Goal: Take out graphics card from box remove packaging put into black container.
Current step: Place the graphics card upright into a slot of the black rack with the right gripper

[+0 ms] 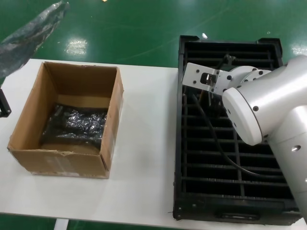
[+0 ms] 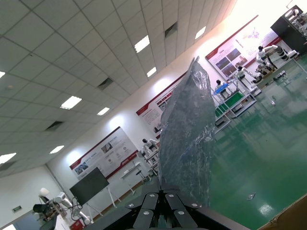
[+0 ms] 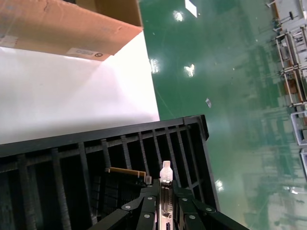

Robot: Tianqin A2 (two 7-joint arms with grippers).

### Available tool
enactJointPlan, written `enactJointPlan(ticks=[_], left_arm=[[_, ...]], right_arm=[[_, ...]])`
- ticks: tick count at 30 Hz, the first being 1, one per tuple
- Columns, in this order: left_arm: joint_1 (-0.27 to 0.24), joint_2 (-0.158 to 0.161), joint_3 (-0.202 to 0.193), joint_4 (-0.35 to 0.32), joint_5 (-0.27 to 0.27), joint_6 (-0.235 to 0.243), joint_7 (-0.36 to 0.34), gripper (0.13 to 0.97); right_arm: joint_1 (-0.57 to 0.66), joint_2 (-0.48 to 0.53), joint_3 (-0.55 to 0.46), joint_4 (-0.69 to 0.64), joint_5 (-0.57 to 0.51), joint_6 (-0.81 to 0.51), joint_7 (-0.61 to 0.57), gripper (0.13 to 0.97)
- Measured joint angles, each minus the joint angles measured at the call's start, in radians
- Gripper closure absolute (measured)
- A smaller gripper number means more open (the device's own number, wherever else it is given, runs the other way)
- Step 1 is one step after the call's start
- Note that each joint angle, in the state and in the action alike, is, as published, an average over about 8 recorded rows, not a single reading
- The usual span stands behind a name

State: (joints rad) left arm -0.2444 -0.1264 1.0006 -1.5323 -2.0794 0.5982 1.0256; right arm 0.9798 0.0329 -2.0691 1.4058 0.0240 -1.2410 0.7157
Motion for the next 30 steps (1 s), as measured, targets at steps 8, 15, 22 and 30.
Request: enactJointPlan(ticks=[8, 15, 22, 30], left_arm=[[0.001, 0.000, -0.002, -0.001, 0.000, -0.002, 0.001, 0.957], [0.001, -0.001, -0.002, -0.001, 0.001, -0.002, 0.001, 0.957], [0.000, 0.000, -0.001, 0.001, 0.001, -0.002, 0.002, 0.957], [0.001, 0.001, 0.000, 0.002, 0.001, 0.001, 0.005, 0.957]], right_arm=[[0.001, -0.015, 0.021, -0.013, -0.005, 0.050, -0.015, 0.921], [0.000, -0.024, 0.030, -0.021, -0.007, 0.067, -0.030, 0.921], [0.002, -0.029, 0.032, -0.022, -0.009, 0.086, -0.044, 0.921], [0.006, -0.030, 0.022, -0.033, 0.003, 0.096, -0.071, 0.921]])
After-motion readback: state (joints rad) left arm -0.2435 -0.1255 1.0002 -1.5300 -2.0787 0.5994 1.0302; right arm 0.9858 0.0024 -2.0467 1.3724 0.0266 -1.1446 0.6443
